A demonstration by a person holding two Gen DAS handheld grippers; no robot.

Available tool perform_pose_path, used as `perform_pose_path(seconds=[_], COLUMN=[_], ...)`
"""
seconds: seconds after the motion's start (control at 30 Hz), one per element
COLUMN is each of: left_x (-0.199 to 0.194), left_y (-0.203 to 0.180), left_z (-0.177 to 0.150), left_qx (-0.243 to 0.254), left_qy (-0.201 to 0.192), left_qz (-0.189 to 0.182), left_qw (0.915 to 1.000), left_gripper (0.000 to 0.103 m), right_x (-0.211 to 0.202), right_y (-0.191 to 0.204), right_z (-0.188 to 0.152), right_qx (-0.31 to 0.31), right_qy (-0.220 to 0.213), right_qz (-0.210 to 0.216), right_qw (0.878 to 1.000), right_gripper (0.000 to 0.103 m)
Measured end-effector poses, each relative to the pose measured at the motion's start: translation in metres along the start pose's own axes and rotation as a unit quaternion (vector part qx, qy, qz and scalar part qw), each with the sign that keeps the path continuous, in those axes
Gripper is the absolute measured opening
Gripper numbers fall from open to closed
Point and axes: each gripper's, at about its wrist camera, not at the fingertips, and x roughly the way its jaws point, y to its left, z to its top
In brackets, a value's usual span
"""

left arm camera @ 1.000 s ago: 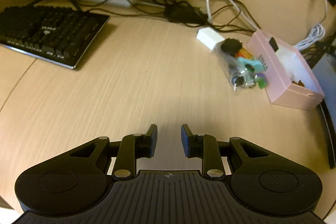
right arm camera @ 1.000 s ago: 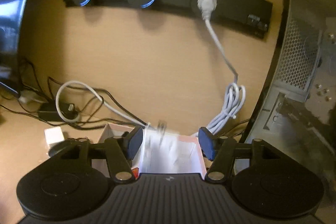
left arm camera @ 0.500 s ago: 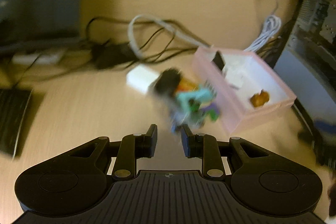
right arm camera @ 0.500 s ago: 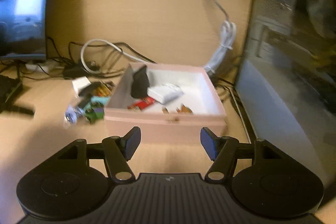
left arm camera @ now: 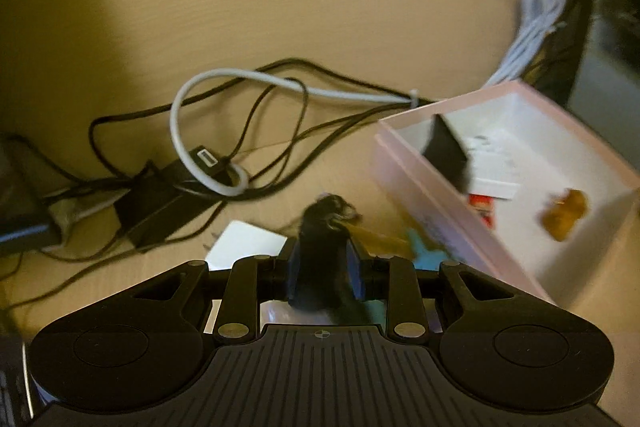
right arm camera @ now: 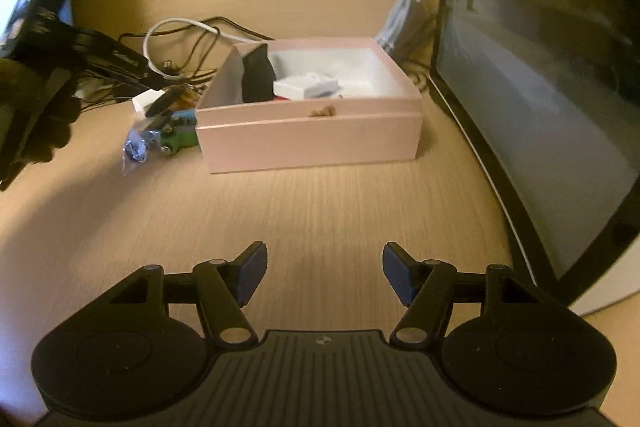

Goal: Organize rigid objects
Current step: 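Grasp the clear plastic bag with black items using the left gripper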

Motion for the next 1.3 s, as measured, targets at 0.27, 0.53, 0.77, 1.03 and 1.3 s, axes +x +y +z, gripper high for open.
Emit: perform_pose_path(seconds=[0.27, 0.53, 0.77, 1.03, 1.3], left_x=[0.022, -0.013, -0.076, -0.076, -0.092], left_y=[0.0, 0.025, 0.038, 0.031, 0.0], left_z=[-0.007, -0.042, -0.11, -0.111, -0.082], left_qx=[0.006, -0.035, -0.072, -0.111, -0.111], left_qy=[-0.025, 0.018, 0.041, 0.051, 0.021], left_qz=[0.008, -0.023, -0.048, -0.042, -0.073], left_qw=[0.9996, 0.999, 0.9954, 0.9916, 0.9909], left_gripper=[0.037, 0.011, 0.011, 0.016, 0.017], right_x=[0.007, 0.017, 0.017, 0.021, 0.038], right_y=[-0.019, -0.003, 0.016, 0.035, 0.037], right_z=[-0.004, 0.019, 0.021, 0.022, 0.018], right_qx=[0.031, -0.001, -0.033, -0.067, -0.072], right_qy=[-0.001, -0.02, -0.007, -0.003, 0.011], right_qz=[0.026, 0.025, 0.025, 0.047, 0.033], right_qw=[0.999, 0.999, 0.999, 0.997, 0.997], right_gripper=[0.065, 0.065, 0.065, 0.065, 0.067])
